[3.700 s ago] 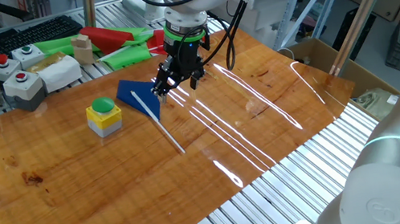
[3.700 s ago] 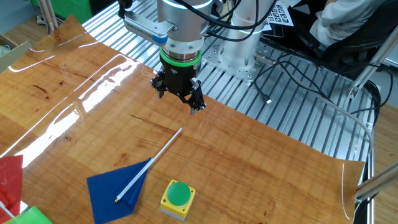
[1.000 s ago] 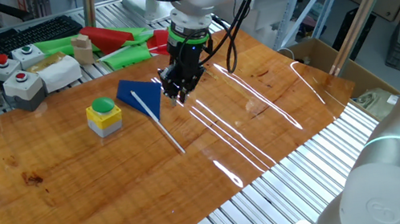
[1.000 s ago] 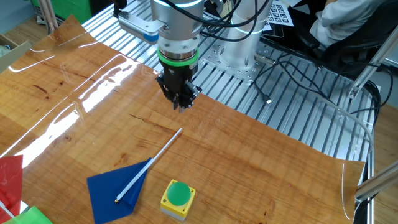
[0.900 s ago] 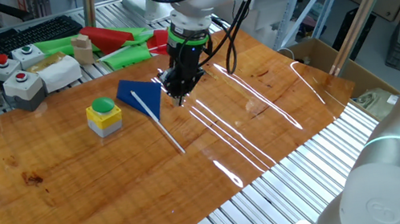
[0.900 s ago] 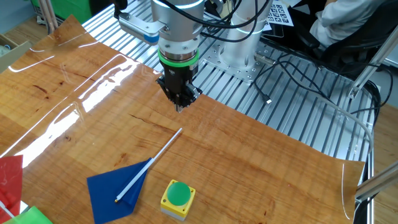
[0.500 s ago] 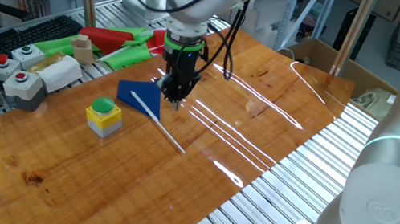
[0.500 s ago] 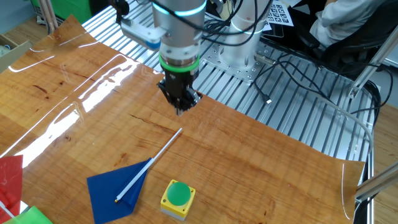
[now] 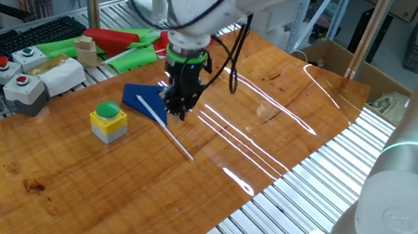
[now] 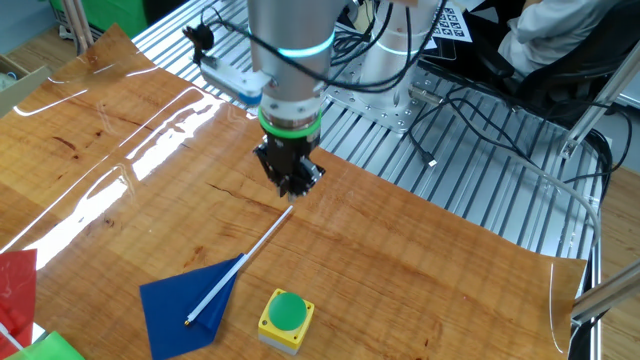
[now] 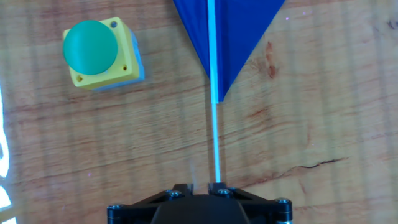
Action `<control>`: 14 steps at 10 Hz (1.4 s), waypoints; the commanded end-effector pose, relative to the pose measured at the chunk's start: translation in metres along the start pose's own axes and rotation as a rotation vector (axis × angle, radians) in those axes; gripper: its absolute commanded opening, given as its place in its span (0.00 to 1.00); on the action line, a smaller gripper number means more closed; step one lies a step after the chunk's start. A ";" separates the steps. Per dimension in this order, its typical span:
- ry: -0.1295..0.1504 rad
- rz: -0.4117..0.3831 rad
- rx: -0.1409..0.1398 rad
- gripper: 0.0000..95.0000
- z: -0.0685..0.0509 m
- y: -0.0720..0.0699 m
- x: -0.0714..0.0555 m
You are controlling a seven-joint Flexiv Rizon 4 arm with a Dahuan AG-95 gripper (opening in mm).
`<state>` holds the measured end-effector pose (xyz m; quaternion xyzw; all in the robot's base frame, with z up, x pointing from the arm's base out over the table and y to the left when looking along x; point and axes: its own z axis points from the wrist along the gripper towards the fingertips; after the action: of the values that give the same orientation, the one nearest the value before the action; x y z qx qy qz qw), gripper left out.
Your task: Wave the flag
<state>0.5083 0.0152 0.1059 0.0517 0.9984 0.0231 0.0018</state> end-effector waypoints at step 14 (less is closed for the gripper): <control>-0.036 0.026 -0.007 0.40 0.080 -0.013 -0.012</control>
<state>0.5189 0.0045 0.0235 0.0653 0.9973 0.0263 0.0193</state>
